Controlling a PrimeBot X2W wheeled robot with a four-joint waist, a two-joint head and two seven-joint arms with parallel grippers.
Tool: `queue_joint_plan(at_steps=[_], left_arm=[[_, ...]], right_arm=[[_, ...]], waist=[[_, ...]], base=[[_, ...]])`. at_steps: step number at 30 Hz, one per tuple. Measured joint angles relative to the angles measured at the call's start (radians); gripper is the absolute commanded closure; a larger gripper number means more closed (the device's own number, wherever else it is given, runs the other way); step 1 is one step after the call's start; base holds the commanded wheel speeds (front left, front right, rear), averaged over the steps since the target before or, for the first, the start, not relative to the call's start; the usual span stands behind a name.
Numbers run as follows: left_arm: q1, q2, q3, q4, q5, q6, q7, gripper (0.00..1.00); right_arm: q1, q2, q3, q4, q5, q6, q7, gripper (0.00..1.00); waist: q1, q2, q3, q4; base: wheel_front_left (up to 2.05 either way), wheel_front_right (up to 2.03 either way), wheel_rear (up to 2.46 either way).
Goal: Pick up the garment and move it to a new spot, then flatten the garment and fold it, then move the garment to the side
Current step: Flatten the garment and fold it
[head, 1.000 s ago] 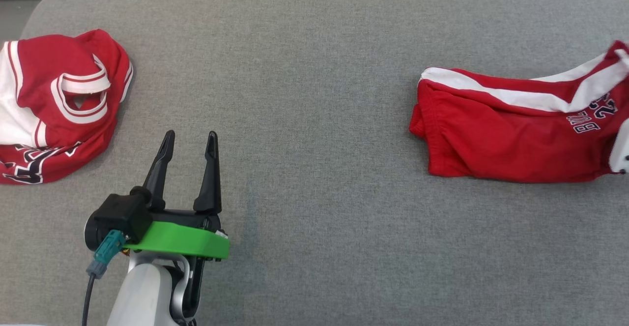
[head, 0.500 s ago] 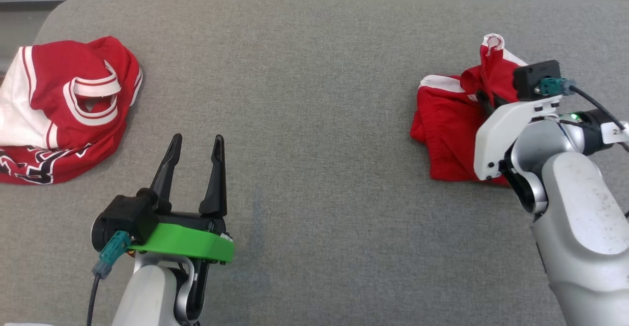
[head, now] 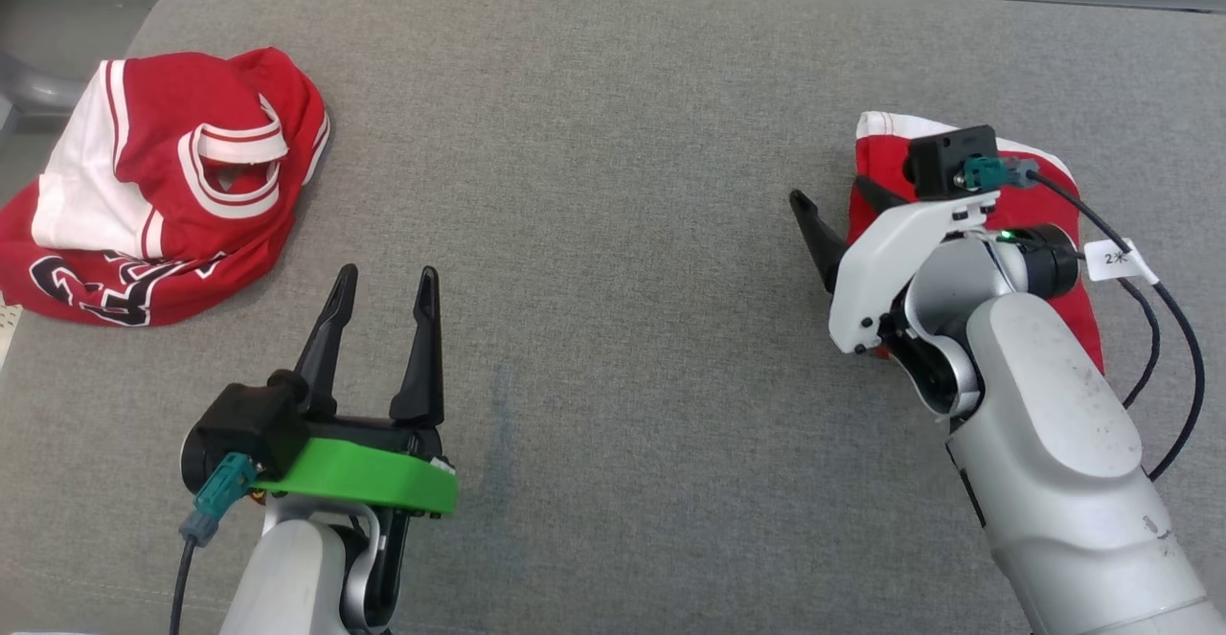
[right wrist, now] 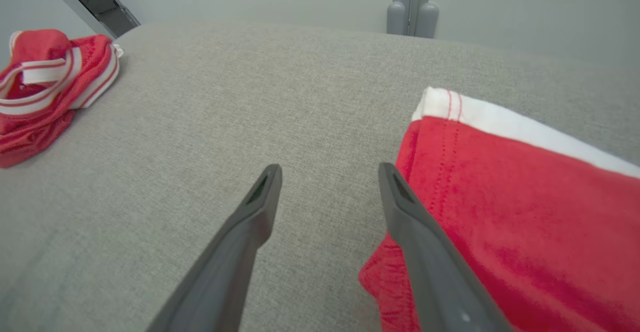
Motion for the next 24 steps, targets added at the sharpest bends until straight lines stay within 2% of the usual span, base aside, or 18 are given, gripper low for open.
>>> queue_joint_plan(at_steps=[3, 8, 11, 14, 18, 24], left_arm=[[0.006, 0.0, 0.008, -0.001, 0.0, 0.004, 0.0, 0.0], [0.008, 0.0, 0.007, -0.002, 0.0, 0.007, 0.0, 0.0], [0.008, 0.0, 0.003, -0.002, 0.0, 0.007, 0.0, 0.0], [0.008, 0.0, -0.001, -0.003, -0.001, 0.007, 0.0, 0.0], [0.007, 0.0, -0.001, -0.003, -0.001, 0.007, 0.0, 0.0], [0.004, 0.0, 0.002, -0.002, 0.003, 0.007, 0.0, 0.0]], right_arm=[[-0.019, -0.006, 0.001, -0.061, 0.078, 0.0, -0.047, 0.0], [-0.009, -0.101, -0.082, -0.098, 0.073, 0.0, -0.087, 0.0], [0.03, -0.152, -0.156, -0.091, 0.031, 0.0, -0.103, 0.0], [0.074, -0.182, -0.222, -0.076, -0.012, 0.0, -0.117, 1.0], [0.125, -0.182, -0.231, -0.044, -0.067, 0.0, -0.118, 1.0], [0.153, -0.098, -0.077, -0.011, -0.058, 0.0, -0.156, 1.0]], waist=[[0.0, 0.0, -0.003, -0.005], [0.0, 0.0, -0.009, -0.023], [0.0, 0.0, -0.012, -0.031], [0.0, 0.0, -0.011, -0.037], [0.0, 0.0, -0.008, -0.043], [0.0, 0.0, -0.005, -0.051]], base=[[0.0, 0.0, 0.0], [0.0, 0.0, 0.0], [0.0, 0.0, 0.0], [0.0, 0.0, 0.0], [0.0, 0.0, 0.0], [0.0, 0.0, 0.0]])
